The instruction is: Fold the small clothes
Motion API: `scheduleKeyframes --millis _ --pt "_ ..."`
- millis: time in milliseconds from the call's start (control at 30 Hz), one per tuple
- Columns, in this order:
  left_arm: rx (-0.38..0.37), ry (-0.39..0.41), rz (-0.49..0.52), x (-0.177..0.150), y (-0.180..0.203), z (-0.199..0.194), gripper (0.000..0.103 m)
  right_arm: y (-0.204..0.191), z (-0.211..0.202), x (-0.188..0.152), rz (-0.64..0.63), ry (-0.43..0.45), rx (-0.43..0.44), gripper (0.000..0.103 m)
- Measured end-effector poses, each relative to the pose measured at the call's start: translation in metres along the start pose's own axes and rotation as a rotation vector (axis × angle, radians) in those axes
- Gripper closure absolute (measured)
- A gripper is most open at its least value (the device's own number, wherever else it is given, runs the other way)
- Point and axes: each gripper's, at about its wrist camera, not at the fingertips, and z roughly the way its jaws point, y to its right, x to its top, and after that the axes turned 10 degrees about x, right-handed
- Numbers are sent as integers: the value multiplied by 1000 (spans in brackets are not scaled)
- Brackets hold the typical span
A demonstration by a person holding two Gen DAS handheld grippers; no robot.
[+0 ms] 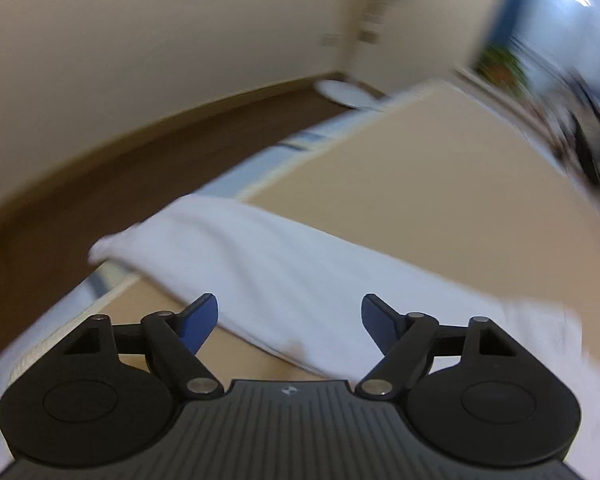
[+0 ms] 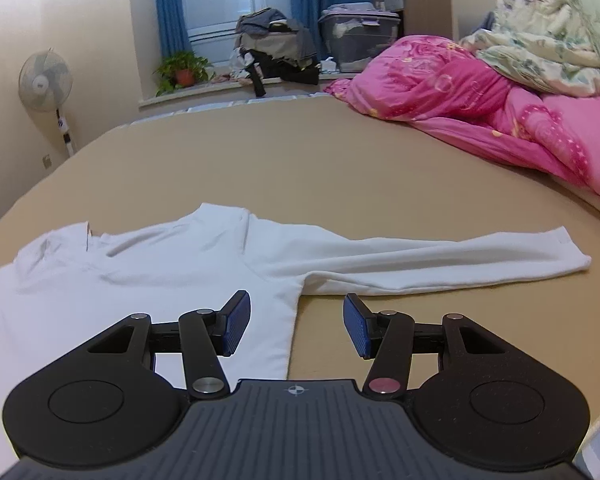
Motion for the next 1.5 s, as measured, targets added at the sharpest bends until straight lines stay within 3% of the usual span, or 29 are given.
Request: scheduleKeyframes --millis 67,133,200,300,367,533,567,633,733,833,933,1000,1033,1067,1133,1200,1267,1433,1500 --pt "37 -29 -108 8 -27 13 32 -5 4 -1 -19 -6 8 49" --pt "62 -56 -176 15 -45 24 33 -11 8 -1 -39 -15 17 49" --pt "61 -90 -226 18 -58 35 41 -16 12 -1 -53 -20 29 49" --pt "64 -130 -245 18 -63 50 55 -23 16 -2 -77 -27 43 49" --pt "77 -144 -250 17 -64 57 69 -26 18 -3 -87 -32 51 49" --pt "104 -138 -255 13 -56 61 92 -27 18 -2 -87 -40 73 49" --pt "111 -130 -253 13 -53 60 99 -28 18 -2 -86 -41 74 49" --pt "142 -82 -218 14 -42 53 100 -26 17 -2 -81 -44 79 49" --pt "153 84 -81 16 0 20 101 -25 16 -1 -73 -47 90 49" --pt "10 266 64 1 64 -33 101 -26 16 -2 -78 -50 103 53" --pt "-260 404 284 -51 146 -101 101 -27 19 -3 -81 -59 108 62" --pt "-487 414 469 -102 193 -141 97 -28 22 -5 -81 -64 99 62" --pt "-610 377 592 -130 215 -159 85 -28 23 -6 -81 -66 94 62" --pt "-689 347 671 -150 227 -169 77 -27 24 -7 -79 -69 88 62" --pt "-754 335 727 -173 233 -181 77 -27 26 -8 -70 -75 81 62" --pt "-734 337 752 -169 230 -176 77 -28 25 -10 -65 -75 79 62" --pt "-646 333 696 -143 220 -158 77 -30 23 -11 -71 -68 87 62" --pt "-319 252 513 -62 186 -99 78 -46 21 -9 -95 -40 148 68" --pt "-243 217 464 -38 171 -81 78 -62 30 -4 -94 -38 169 68"
